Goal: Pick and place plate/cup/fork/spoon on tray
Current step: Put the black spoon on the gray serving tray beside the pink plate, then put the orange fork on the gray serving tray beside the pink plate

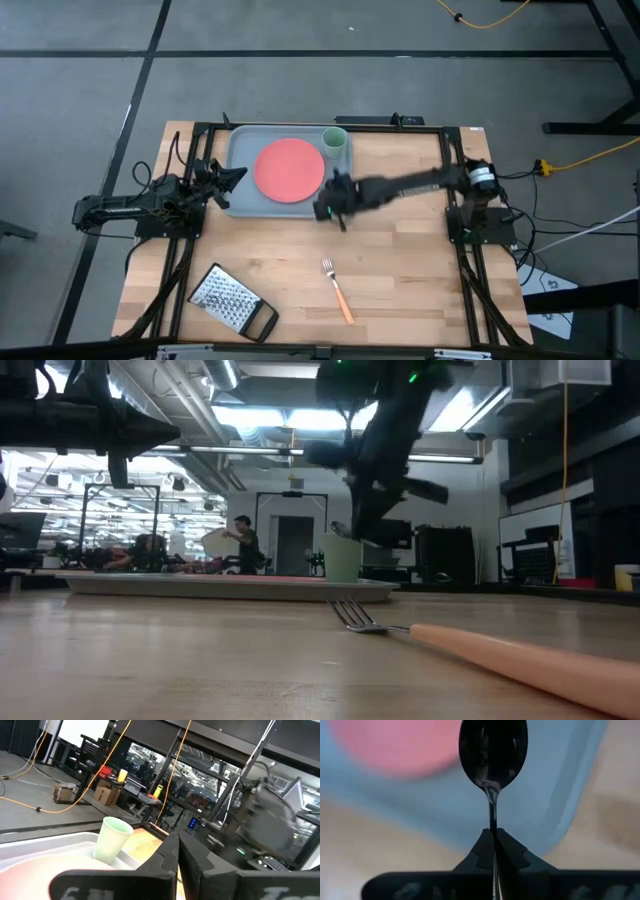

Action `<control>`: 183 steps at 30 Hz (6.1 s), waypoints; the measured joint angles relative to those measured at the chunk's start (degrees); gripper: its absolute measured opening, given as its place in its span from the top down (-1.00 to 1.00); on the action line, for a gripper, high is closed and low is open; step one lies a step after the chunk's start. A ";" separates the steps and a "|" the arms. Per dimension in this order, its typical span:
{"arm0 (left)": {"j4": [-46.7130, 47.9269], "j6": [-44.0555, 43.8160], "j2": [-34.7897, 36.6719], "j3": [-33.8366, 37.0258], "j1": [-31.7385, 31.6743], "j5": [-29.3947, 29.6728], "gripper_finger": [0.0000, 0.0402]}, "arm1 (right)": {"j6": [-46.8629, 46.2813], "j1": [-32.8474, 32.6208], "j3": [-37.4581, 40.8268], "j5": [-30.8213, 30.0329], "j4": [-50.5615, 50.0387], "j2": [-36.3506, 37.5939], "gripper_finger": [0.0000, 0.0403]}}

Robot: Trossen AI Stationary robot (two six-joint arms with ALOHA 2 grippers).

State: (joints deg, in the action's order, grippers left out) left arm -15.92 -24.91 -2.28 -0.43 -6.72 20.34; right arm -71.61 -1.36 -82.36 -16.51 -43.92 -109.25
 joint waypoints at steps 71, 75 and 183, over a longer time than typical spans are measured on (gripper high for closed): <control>0.02 0.00 0.00 0.00 -0.02 -0.24 1.00 | 4.63 7.41 -0.12 6.03 -0.13 -8.32 0.74; 0.02 0.00 0.00 0.00 -0.01 -0.24 1.00 | 4.65 7.24 -0.12 6.05 1.20 -8.57 0.92; 0.02 0.00 -0.02 0.01 0.00 -0.22 1.00 | -22.44 -30.43 -42.09 -0.21 -29.94 -30.93 0.95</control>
State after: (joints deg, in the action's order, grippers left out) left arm -15.90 -24.91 -2.30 -0.43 -6.72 20.12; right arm -94.05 -31.79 -124.44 -16.72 -73.85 -140.18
